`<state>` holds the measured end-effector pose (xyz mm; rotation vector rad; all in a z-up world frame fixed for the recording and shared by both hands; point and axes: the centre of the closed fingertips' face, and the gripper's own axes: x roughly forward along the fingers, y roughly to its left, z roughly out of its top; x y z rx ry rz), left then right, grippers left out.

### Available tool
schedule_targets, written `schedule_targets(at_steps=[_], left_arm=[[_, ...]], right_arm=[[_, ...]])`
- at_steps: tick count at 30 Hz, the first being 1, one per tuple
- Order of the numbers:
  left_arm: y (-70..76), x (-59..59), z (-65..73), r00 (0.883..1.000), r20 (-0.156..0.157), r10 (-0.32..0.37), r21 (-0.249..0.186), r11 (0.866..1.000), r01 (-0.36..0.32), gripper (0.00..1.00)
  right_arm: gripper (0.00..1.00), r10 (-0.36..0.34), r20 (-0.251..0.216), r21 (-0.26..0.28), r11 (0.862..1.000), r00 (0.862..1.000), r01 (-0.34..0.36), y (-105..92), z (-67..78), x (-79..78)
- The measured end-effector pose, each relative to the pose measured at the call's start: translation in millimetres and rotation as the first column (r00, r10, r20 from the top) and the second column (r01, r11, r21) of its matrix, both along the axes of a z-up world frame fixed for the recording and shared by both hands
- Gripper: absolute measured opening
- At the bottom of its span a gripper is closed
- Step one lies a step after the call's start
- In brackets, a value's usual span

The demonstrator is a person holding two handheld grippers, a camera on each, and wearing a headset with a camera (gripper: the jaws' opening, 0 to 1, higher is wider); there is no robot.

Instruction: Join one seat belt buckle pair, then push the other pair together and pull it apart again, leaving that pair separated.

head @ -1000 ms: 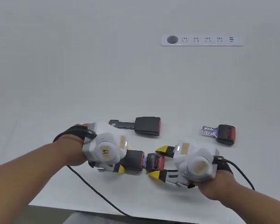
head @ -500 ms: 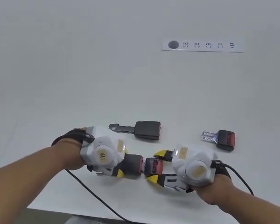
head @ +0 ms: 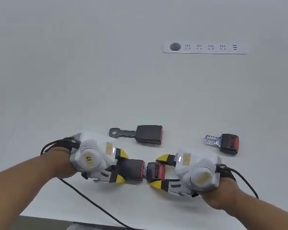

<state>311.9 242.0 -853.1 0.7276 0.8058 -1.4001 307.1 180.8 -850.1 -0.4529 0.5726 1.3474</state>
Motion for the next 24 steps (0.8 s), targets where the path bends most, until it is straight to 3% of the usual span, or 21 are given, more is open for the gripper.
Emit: schedule_targets(at_steps=[14,17,18,24], left_arm=[[0.3,-0.4,0.6,1.0,-0.008,0.019,-0.045,0.999,-0.019,0.33],[0.3,-0.3,0.7,1.0,-0.007,0.017,-0.047,0.999,-0.017,0.33],[0.4,-0.3,0.7,1.0,-0.008,0.017,-0.048,0.999,-0.017,0.33],[0.3,0.2,0.8,1.0,-0.01,0.018,-0.05,0.999,-0.018,0.33]], right_arm=[[0.35,-0.033,-0.023,0.041,0.999,0.999,0.034,-0.5,-0.4,0.6],[0.35,-0.037,-0.016,0.049,0.998,0.999,0.038,-0.5,0.4,0.1],[0.35,-0.014,0.023,0.032,0.999,1.0,0.013,-0.5,0.1,-0.1],[0.35,-0.029,0.005,0.043,0.999,1.0,0.029,-0.5,0.2,0.8]])
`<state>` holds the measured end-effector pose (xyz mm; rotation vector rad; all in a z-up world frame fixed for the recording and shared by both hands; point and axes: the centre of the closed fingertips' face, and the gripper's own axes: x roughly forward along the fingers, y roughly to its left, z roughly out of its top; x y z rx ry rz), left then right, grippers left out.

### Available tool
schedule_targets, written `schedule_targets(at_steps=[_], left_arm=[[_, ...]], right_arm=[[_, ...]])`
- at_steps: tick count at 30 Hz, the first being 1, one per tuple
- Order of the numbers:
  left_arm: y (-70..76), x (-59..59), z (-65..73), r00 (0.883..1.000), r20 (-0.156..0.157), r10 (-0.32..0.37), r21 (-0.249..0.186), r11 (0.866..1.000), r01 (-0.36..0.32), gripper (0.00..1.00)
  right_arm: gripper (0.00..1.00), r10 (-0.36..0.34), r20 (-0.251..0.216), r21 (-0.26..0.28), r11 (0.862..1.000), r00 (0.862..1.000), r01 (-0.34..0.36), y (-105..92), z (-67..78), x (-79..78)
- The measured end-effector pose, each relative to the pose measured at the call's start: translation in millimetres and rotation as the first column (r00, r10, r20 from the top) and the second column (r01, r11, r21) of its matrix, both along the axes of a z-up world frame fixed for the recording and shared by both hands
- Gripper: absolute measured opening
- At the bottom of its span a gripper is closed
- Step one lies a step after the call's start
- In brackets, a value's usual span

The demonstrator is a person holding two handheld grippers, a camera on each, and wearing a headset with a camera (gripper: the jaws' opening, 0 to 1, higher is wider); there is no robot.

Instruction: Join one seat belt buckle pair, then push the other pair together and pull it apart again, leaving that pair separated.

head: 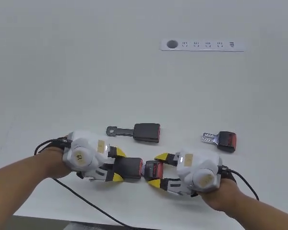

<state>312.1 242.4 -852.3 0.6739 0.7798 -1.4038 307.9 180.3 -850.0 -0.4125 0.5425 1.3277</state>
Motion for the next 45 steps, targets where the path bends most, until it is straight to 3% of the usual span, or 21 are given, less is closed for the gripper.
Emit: schedule_targets(at_steps=[9,17,21,33,39,44,45], left_arm=[[-0.1,0.3,-0.1,1.0,-0.004,0.013,-0.004,1.0,-0.013,0.33],[-0.4,0.2,-0.1,1.0,-0.01,0.02,-0.005,1.0,-0.02,0.33],[-0.5,0.2,0.0,1.0,-0.008,0.02,-0.007,1.0,-0.02,0.33],[-0.5,0.4,-0.1,1.0,-0.006,0.029,-0.01,1.0,-0.029,0.34],[-3.6,-1.4,-0.1,1.0,0.001,0.015,0.031,0.999,-0.015,0.35],[-4.8,-1.9,0.6,1.0,0.005,0.016,0.057,0.998,-0.017,0.35],[-4.8,-1.4,1.3,1.0,0.021,0.018,0.067,0.998,-0.02,0.37]], right_arm=[[0.35,-0.025,-0.018,0.017,1.0,1.0,0.025,-1.0,0.9,0.1],[0.35,-0.02,0.0,0.009,1.0,1.0,0.02,-1.2,0.4,-0.2],[0.35,-0.041,-0.03,0.03,0.999,0.999,0.042,-1.7,0.7,0.4],[0.35,-0.061,-0.048,0.044,0.997,0.997,0.063,-1.5,0.0,-0.6],[0.37,-0.047,-0.062,0.015,0.999,0.997,0.048,0.1,1.6,-0.9],[0.37,-0.023,-0.03,-0.019,1.0,0.999,0.022,-2.1,4.0,-2.6],[0.38,-0.024,-0.026,-0.034,0.999,0.999,0.023,-4.3,4.6,-2.9]])
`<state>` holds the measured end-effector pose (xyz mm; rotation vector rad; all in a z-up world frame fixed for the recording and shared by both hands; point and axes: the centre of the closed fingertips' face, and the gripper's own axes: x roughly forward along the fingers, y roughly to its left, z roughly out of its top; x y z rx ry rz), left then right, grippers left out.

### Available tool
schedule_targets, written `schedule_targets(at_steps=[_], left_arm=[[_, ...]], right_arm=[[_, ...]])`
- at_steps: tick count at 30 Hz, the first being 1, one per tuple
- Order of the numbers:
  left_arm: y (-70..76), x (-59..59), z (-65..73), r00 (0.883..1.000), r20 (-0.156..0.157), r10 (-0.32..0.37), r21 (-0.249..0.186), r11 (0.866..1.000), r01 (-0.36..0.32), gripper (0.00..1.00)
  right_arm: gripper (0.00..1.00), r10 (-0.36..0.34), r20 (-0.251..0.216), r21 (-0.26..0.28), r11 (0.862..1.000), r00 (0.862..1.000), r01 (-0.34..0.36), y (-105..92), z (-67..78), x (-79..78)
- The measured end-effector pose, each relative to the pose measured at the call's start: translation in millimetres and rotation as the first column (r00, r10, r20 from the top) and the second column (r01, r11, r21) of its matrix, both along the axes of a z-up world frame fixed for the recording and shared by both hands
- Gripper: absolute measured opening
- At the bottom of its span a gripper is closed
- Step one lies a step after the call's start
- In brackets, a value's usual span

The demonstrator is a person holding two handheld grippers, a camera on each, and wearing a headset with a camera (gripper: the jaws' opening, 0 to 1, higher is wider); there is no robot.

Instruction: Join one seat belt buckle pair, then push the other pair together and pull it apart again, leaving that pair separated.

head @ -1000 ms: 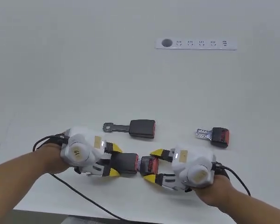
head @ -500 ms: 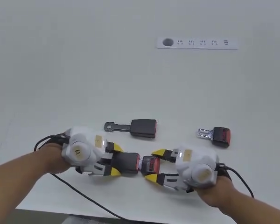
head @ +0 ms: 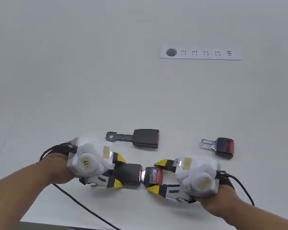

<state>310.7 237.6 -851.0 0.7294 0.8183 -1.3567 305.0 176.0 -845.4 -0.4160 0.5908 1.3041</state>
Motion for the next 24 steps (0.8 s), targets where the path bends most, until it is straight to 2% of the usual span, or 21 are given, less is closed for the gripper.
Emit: schedule_targets(at_steps=[1,2,3,4,5,6,7,8,9,11,13,15,16,17,18,19,21,24], left_arm=[[3.6,9.9,2.7,0.997,0.071,0.038,0.026,0.999,-0.04,0.42],[-0.4,12.0,8.1,0.994,0.088,0.059,-0.007,0.998,-0.059,0.49],[-9.1,10.0,19.6,0.994,0.071,0.087,-0.095,0.992,-0.08,0.59],[-10.1,10.9,25.9,0.99,0.06,0.126,-0.123,0.985,-0.118,0.63],[-7.7,13.1,31.1,0.986,0.064,0.156,-0.128,0.981,-0.147,0.64],[-5.3,16.9,38.5,0.98,0.098,0.172,-0.144,0.977,-0.157,0.65],[-3.5,18.6,41.9,0.976,0.111,0.188,-0.154,0.973,-0.17,0.66],[2.9,19.7,42.5,0.966,0.111,0.233,-0.142,0.966,-0.217,0.69],[5.1,19.6,43.0,0.963,0.114,0.244,-0.141,0.964,-0.227,0.72],[5.1,16.6,48.8,0.961,0.115,0.25,-0.169,0.959,-0.229,0.75],[7.2,16.9,50.7,0.96,0.12,0.252,-0.164,0.959,-0.231,0.75],[7.8,23.7,55.5,0.957,0.134,0.257,-0.167,0.958,-0.233,0.75],[5.3,28.7,59.1,0.957,0.141,0.254,-0.177,0.957,-0.228,0.75],[1.8,31.5,61.9,0.96,0.157,0.233,-0.178,0.962,-0.205,0.74],[-0.6,34.0,62.3,0.965,0.176,0.193,-0.159,0.973,-0.165,0.74],[-1.6,38.7,60.0,0.969,0.186,0.163,-0.124,0.982,-0.142,0.74],[-8.1,53.8,63.3,0.966,0.19,0.175,-0.142,0.979,-0.149,0.74],[-15.4,77.7,65.5,0.963,0.188,0.194,-0.162,0.973,-0.164,0.74]], right_arm=[[0.43,-0.011,-0.013,0.017,1.0,1.0,0.011,-2.1,4.8,0.0],[0.51,-0.03,-0.036,0.059,0.998,0.999,0.033,-0.8,11.3,-0.3],[0.58,-0.066,-0.04,0.085,0.994,0.997,0.069,-5.5,19.1,3.5],[0.66,-0.08,-0.019,0.099,0.992,0.997,0.082,-10.7,24.9,6.9],[0.67,-0.085,-0.006,0.107,0.991,0.996,0.086,-15.8,29.3,8.3],[0.68,-0.096,-0.01,0.106,0.99,0.995,0.096,-24.3,34.1,8.4],[0.69,-0.107,-0.017,0.109,0.988,0.994,0.108,-29.7,37.1,8.7],[0.72,-0.118,-0.005,0.123,0.985,0.993,0.118,-37.9,41.7,9.6],[0.74,-0.124,0.007,0.125,0.985,0.992,0.122,-43.9,44.1,10.2],[0.76,-0.14,0.011,0.113,0.984,0.99,0.138,-61.6,47.7,10.0],[0.77,-0.165,0.014,0.097,0.982,0.986,0.163,-79.1,48.2,13.5],[0.78,-0.202,0.015,0.086,0.976,0.979,0.2,-100.5,51.7,20.4],[0.77,-0.235,-0.002,0.078,0.969,0.972,0.235,-114.3,52.8,25.9],[0.76,-0.251,-0.006,0.08,0.965,0.968,0.25,-121.5,53.8,29.4],[0.77,-0.266,-0.011,0.078,0.961,0.964,0.266,-129.2,54.0,33.1],[0.78,-0.285,-0.026,0.066,0.956,0.958,0.286,-140.1,51.9,38.2],[0.79,-0.286,-0.005,0.061,0.956,0.958,0.286,-154.9,50.4,46.0],[0.77,-0.291,-0.003,0.025,0.956,0.957,0.291,-174.0,42.9,55.9]])
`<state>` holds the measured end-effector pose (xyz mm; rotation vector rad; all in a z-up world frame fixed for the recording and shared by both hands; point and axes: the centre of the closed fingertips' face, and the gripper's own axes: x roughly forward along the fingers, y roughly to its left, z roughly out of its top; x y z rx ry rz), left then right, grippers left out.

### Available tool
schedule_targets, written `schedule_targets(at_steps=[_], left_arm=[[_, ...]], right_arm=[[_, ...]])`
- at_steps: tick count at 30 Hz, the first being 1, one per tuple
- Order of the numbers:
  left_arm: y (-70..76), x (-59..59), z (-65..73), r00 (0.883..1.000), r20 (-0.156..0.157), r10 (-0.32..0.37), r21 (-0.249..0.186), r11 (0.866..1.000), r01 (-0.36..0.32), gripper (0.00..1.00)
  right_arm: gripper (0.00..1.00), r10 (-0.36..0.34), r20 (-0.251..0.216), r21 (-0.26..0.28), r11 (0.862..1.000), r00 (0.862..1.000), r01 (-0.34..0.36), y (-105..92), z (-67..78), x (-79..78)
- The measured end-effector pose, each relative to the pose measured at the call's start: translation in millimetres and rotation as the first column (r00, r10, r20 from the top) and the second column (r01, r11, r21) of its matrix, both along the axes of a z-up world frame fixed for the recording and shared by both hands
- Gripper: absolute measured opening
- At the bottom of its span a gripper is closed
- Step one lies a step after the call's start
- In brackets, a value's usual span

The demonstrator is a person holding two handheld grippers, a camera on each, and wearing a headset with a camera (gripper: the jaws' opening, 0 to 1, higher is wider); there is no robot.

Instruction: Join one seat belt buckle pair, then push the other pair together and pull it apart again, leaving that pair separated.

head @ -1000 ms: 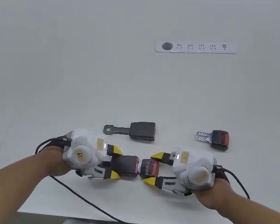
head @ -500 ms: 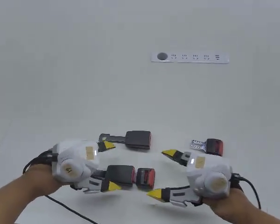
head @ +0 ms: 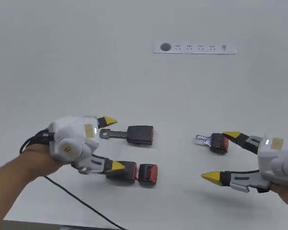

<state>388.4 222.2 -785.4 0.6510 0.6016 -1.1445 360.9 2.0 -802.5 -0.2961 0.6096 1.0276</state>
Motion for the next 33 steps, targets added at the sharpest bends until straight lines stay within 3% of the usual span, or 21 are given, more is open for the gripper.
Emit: schedule_targets(at_steps=[3,7,10,14,19,23,24,26,28,33], left_arm=[[-7.9,14.6,-8.9,1.0,-0.019,-0.022,0.011,1.0,0.022,0.73],[-12.5,22.6,-26.1,0.997,-0.054,-0.063,0.051,0.997,0.066,0.72],[-19.0,22.2,-34.4,0.991,-0.087,-0.102,0.066,0.992,0.108,0.71],[-21.0,27.6,-49.2,0.987,-0.102,-0.126,0.086,0.987,0.135,0.7],[-25.6,26.9,-52.9,0.982,-0.143,-0.126,0.056,0.989,0.136,0.63],[-27.2,24.8,-57.8,0.978,-0.156,-0.14,0.074,0.985,0.153,0.61],[-28.6,21.9,-58.1,0.974,-0.176,-0.146,0.07,0.985,0.16,0.57],[-25.7,24.3,-62.1,0.975,-0.162,-0.151,0.098,0.981,0.168,0.5],[-27.8,24.2,-61.9,0.973,-0.182,-0.14,0.078,0.985,0.157,0.49],[-31.0,21.6,-63.0,0.967,-0.186,-0.176,0.058,0.98,0.19,0.47]], right_arm=[[0.71,-0.018,-0.043,-0.02,1.0,0.999,0.017,-15.5,-8.4,9.8],[0.73,0.008,-0.044,-0.04,0.999,0.999,-0.01,-22.5,-17.7,17.8],[0.73,0.024,-0.069,-0.058,0.998,0.997,-0.028,-26.1,-26.0,21.4],[0.7,0.047,-0.08,-0.074,0.996,0.996,-0.053,-28.6,-31.9,24.6],[0.68,0.054,-0.106,-0.075,0.995,0.993,-0.062,-27.8,-35.8,27.5],[0.6,0.103,-0.116,-0.12,0.986,0.988,-0.117,-26.1,-45.7,23.2],[0.6,0.14,-0.089,-0.123,0.981,0.986,-0.15,-25.3,-44.7,24.9],[0.58,0.128,-0.092,-0.103,0.985,0.988,-0.137,-22.1,-44.2,26.5],[0.55,0.154,-0.072,-0.126,0.979,0.985,-0.162,-22.5,-45.7,27.2],[0.55,0.169,-0.076,-0.097,0.98,0.983,-0.176,-18.5,-45.3,26.3]])
